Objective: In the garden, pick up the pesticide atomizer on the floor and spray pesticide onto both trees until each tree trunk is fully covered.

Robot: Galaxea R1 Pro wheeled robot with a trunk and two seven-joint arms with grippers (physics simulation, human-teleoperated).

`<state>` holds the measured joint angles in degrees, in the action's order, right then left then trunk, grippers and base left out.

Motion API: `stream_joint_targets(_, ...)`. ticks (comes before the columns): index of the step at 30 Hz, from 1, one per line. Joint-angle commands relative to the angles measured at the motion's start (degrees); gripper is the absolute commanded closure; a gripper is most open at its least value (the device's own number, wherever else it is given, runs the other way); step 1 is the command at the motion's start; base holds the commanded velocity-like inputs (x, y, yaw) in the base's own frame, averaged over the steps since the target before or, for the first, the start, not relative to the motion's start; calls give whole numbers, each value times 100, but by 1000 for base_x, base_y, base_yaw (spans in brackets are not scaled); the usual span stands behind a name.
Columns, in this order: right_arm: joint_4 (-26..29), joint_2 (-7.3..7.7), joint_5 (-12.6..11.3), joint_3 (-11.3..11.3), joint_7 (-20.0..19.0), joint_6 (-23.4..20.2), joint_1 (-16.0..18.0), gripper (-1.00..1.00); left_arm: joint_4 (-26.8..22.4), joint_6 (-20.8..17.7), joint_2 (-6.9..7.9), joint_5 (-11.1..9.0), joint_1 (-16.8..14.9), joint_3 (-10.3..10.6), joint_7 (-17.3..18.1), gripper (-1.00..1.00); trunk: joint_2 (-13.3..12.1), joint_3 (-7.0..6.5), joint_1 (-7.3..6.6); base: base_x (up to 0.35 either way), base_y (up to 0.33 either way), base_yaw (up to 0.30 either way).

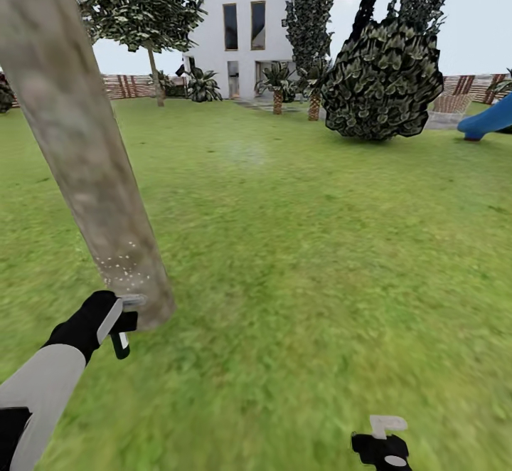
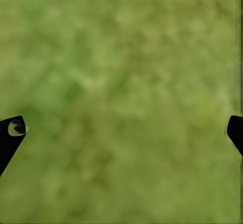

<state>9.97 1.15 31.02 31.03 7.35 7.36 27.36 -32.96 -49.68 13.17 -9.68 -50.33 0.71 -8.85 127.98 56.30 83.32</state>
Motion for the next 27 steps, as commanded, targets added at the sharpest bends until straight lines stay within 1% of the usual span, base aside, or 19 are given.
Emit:
stream_joint_targets(1, -12, -1, 53, 44, 12, 28, 6, -100, -8, -24, 2, -58, -3, 8, -49, 100, 2, 5, 1, 164, -258, 7)
stream_joint_targets(9, -12, -3, 53, 43, 12, 28, 6, -100, -16, -24, -3, -59, -3, 5, -55, 100, 2, 5, 1, 183, -240, 4)
stream_joint_targets(11, -12, -8, 53, 44, 12, 28, 6, -100, -17, -24, 0, -60, -3, 7, -55, 100, 2, 5, 1, 185, -238, 132)
stream_joint_targets(20, -12, -9, 53, 43, 12, 28, 6, -100, -25, -24, -5, -59, -10, -17, -63, 100, 2, 5, 1, 161, -241, 268)
stream_joint_targets(27, -12, -7, 53, 43, 12, 28, 6, -100, -33, -71, -16, -60, -98, -15, -76, 100, 2, 5, 1, 24, -268, 277)
